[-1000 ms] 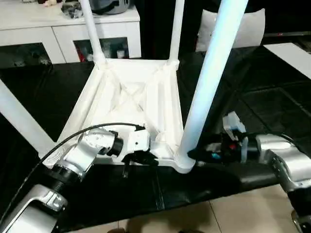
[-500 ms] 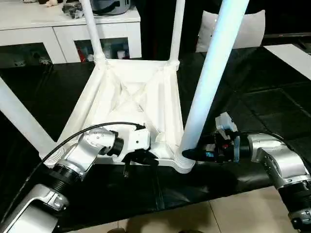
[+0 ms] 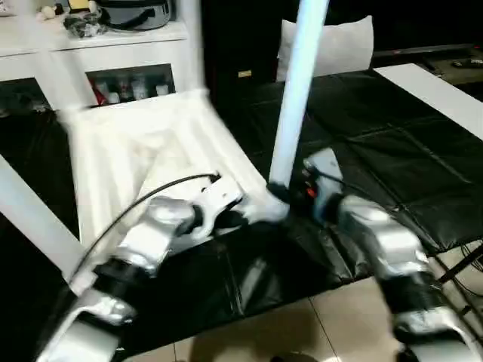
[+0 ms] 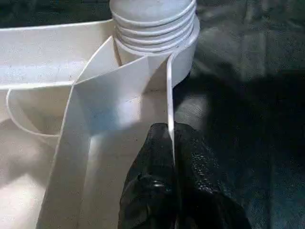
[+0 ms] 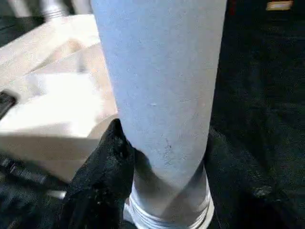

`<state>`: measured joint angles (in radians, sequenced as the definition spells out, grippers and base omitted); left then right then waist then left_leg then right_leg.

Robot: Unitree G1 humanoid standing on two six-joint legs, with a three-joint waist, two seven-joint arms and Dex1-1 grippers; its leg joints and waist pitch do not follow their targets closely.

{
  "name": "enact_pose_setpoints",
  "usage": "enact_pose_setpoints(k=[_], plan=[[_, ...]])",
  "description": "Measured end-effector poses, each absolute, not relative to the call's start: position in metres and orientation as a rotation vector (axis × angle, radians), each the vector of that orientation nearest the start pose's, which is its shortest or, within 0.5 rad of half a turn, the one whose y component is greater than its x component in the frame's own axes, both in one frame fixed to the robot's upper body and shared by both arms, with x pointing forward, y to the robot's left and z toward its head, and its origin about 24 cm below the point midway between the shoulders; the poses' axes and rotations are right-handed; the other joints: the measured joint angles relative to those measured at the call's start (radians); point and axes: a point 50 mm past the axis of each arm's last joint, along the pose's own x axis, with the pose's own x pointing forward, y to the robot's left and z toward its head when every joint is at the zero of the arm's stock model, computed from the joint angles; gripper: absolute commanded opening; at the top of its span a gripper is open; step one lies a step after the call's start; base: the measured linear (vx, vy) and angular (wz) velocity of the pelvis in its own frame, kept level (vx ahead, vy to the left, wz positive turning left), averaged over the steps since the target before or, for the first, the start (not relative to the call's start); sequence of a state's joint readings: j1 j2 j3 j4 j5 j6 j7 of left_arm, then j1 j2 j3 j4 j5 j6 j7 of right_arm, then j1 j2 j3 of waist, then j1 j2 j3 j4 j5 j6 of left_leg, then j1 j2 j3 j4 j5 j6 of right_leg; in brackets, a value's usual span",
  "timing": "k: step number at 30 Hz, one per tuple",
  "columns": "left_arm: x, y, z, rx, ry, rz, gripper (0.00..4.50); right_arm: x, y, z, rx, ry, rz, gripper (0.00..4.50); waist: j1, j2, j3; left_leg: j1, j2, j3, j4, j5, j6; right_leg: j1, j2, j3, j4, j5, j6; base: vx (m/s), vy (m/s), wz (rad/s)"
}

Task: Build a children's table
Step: Rotate leg to tighten

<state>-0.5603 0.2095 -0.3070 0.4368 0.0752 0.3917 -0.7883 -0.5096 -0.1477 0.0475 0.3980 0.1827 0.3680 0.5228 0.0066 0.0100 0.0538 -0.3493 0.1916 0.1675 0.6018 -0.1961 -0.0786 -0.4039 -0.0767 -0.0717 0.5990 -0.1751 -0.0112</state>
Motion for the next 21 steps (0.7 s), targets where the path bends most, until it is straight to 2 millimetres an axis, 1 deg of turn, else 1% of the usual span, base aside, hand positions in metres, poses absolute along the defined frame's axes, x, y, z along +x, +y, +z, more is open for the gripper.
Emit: enact_pose_setpoints(k=[1, 3, 5, 7, 8, 10, 11, 13, 14, 18, 21], plan=[[0.32, 0.084, 0.047, 0.355, 0.46, -0.996, 0.0, 0.334, -0.115, 0.061, 0.06, 0.287, 0.621, 2.64, 0.004, 0.0, 0.0, -0.002, 0.0, 0.0, 0.0, 0.0, 0.0, 0.0, 0.0, 0.001, -0.001, 0.001, 0.0, 0.0, 0.0, 0.0], [0.319, 0.081, 0.047, 0.356, 0.449, -1.003, 0.0, 0.333, -0.118, 0.06, 0.065, 0.287, 0.608, 3.01, 0.012, 0.0, 0.0, -0.003, -0.001, 0.001, 0.0, 0.001, 0.002, 0.001, 0.0, 0.002, -0.003, 0.005, -0.003, 0.0, 0.0, 0.0], [0.319, 0.08, 0.048, 0.379, 0.428, -1.014, 0.0, 0.33, -0.122, 0.06, 0.068, 0.275, 0.625, 3.08, 0.022, 0.0, 0.0, -0.003, -0.001, 0.002, 0.0, 0.001, 0.002, 0.001, 0.0, 0.004, -0.004, 0.008, -0.004, 0.0, 0.0, 0.0], [0.319, 0.08, 0.049, 0.418, 0.403, -1.04, 0.0, 0.326, -0.128, 0.06, 0.058, 0.26, 0.66, 3.32, 0.028, 0.0, 0.0, -0.003, -0.001, 0.002, -0.001, 0.001, 0.003, 0.001, 0.0, 0.004, -0.004, 0.01, -0.004, 0.0, 0.0, 0.0], [0.318, 0.082, 0.049, 0.44, 0.393, -1.06, 0.0, 0.324, -0.132, 0.06, 0.051, 0.256, 0.689, 3.46, 0.031, 0.0, 0.0, -0.003, -0.001, 0.002, -0.003, 0.0, 0.002, 0.0, 0.0, 0.003, -0.003, 0.011, -0.004, 0.0, 0.0, 0.0], [0.317, 0.087, 0.05, 0.502, 0.349, -1.115, 0.0, 0.317, -0.142, 0.06, 0.016, 0.239, 0.758, 3.57, 0.042, 0.002, 0.0, -0.003, 0.001, 0.002, -0.007, 0.001, 0.002, 0.0, 0.001, 0.001, -0.002, 0.011, -0.003, 0.0, 0.0, 0.0], [0.317, 0.09, 0.05, 0.514, 0.34, -1.129, 0.0, 0.315, -0.146, 0.061, 0.004, 0.234, 0.788, 3.57, 0.048, 0.003, 0.001, -0.003, 0.001, 0.002, -0.009, 0.001, 0.002, -0.001, 0.001, 0.001, -0.002, 0.011, -0.003, 0.0, 0.0, 0.0], [0.316, 0.097, 0.051, 0.533, 0.33, -1.171, 0.0, 0.309, -0.154, 0.063, -0.018, 0.229, 0.858, 3.8, 0.061, 0.004, 0.001, -0.004, 0.002, 0.002, -0.011, 0.001, 0.002, -0.002, 0.002, 0.0, -0.002, 0.012, -0.004, 0.0, 0.0, 0.0], [0.315, 0.099, 0.052, 0.537, 0.33, -1.19, 0.0, 0.307, -0.156, 0.064, -0.025, 0.229, 0.889, 3.88, 0.065, 0.004, 0.001, -0.005, 0.002, 0.002, -0.011, 0.001, 0.002, -0.002, 0.002, 0.0, -0.002, 0.011, -0.005, 0.0, 0.0, 0.0], [0.311, 0.11, 0.054, 0.55, 0.334, -1.304, 0.0, 0.296, -0.166, 0.069, -0.063, 0.251, 1.054, 3.93, 0.075, 0.003, 0.001, -0.007, 0.001, 0.004, -0.009, -0.001, 0.005, -0.003, 0.001, 0.001, -0.004, 0.011, -0.005, 0.0, 0.0, 0.0], [0.306, 0.123, 0.055, 0.554, 0.356, -1.414, 0.0, 0.291, -0.176, 0.076, -0.09, 0.268, 1.162, 3.93, 0.089, 0.003, 0.001, -0.008, 0.001, 0.004, -0.008, -0.001, 0.005, -0.003, 0.0, 0.001, -0.004, 0.011, -0.005, 0.0, 0.0, 0.0]])
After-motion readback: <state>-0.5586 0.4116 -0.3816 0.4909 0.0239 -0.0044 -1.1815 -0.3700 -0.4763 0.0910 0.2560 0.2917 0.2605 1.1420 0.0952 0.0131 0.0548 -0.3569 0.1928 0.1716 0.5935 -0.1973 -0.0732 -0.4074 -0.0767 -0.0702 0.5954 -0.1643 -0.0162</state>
